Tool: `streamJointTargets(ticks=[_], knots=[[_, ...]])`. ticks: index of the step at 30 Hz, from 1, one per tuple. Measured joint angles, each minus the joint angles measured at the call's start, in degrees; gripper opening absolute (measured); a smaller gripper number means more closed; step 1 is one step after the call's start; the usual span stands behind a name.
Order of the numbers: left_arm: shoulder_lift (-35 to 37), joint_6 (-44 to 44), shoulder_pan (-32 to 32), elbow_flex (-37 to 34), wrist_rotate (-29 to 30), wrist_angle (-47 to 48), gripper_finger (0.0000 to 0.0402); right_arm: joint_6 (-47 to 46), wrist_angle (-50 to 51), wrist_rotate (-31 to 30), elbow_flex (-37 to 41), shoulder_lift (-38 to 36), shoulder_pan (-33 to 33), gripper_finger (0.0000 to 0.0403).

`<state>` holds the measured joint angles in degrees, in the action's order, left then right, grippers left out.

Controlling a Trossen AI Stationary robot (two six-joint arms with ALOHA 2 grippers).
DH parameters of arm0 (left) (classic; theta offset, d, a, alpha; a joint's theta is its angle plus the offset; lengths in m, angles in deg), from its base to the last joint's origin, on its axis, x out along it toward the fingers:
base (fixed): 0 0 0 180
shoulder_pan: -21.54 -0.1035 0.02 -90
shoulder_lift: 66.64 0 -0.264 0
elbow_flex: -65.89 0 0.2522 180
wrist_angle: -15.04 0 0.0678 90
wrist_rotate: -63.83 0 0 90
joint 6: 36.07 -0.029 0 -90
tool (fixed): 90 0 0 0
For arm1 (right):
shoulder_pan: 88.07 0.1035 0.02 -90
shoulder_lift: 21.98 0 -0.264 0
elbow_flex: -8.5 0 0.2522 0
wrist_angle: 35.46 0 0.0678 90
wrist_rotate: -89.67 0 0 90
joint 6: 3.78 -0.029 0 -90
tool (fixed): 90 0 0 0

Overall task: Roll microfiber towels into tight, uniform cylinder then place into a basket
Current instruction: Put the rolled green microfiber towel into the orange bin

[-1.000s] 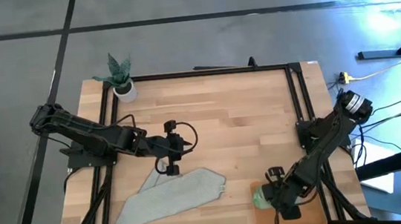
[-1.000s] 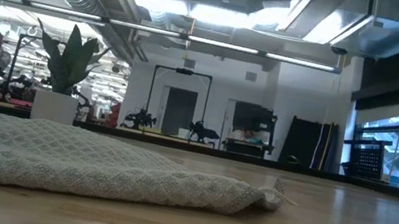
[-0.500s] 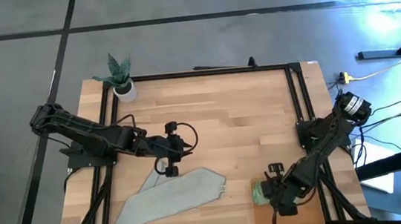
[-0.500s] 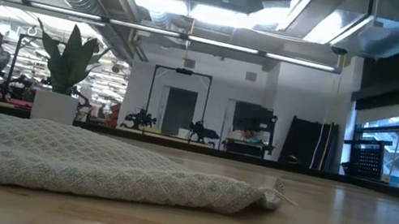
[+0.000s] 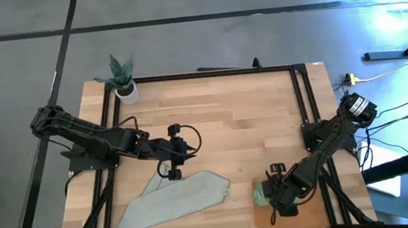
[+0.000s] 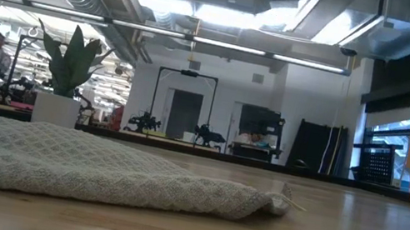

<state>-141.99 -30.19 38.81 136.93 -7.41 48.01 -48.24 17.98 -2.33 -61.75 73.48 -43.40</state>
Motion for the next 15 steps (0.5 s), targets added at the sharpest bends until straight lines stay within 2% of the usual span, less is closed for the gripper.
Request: streamJointTargets(ticks=[7,12,15], knots=[[0.0,0.0,0.0,0.0,0.0,0.0,0.0085,-0.2,0.0,1.2,0.0,0.0,0.0,0.0237],[0.0,0.0,0.0,0.0,0.0,0.0,0.0085,-2.2,0.0,7.0,0.0,0.0,-0.8,0.024],[0.0,0.0,0.0,0.0,0.0,0.0,0.0086,-3.4,-0.5,7.6,0.0,-0.8,-1.0,0.0238]])
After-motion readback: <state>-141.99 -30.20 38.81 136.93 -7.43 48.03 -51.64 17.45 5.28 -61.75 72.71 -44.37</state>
